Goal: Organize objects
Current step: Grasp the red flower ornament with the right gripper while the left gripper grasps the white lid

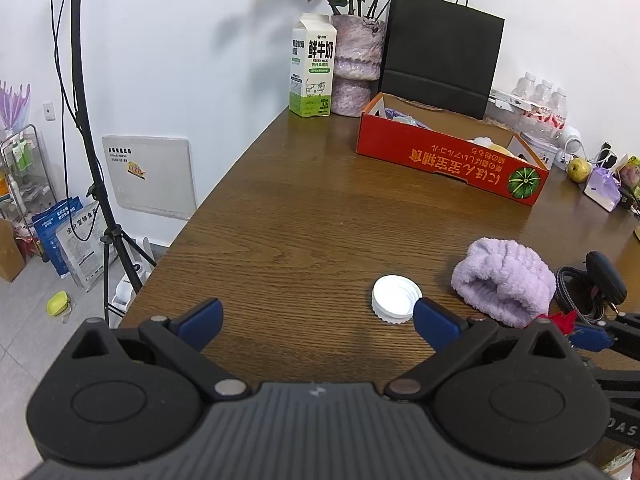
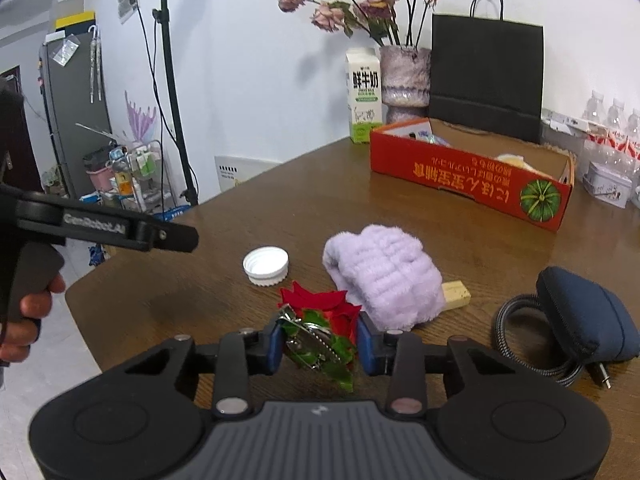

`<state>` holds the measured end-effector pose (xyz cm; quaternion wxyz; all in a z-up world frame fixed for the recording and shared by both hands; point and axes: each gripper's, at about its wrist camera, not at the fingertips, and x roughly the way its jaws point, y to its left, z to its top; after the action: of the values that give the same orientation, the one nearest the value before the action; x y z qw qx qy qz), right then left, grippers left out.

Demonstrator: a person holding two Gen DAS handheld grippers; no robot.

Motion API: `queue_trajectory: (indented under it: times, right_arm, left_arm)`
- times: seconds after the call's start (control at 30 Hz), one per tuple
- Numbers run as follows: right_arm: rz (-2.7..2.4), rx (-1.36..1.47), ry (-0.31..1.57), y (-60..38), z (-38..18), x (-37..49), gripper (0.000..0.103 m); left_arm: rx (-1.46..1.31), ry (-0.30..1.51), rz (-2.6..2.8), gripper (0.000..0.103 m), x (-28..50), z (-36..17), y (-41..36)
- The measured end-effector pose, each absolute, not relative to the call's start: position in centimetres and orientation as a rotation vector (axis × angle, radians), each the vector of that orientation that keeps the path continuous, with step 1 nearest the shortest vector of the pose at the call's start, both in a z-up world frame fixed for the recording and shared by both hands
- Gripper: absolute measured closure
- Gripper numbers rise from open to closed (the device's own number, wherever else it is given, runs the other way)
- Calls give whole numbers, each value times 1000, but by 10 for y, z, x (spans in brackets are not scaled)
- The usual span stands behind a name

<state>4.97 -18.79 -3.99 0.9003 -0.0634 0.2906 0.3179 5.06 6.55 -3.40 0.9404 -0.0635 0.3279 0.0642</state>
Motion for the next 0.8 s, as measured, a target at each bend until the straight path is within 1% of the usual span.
queue_trajectory:
  times: [0.37, 0.8]
  right_arm:
    - [652, -106, 516, -203, -14, 44, 69]
    - [591, -78, 458, -231, 4, 50, 69]
  left_arm:
    - [-125, 680, 112, 0, 55, -36, 55]
    - [-126, 708, 87, 0, 65, -46, 43]
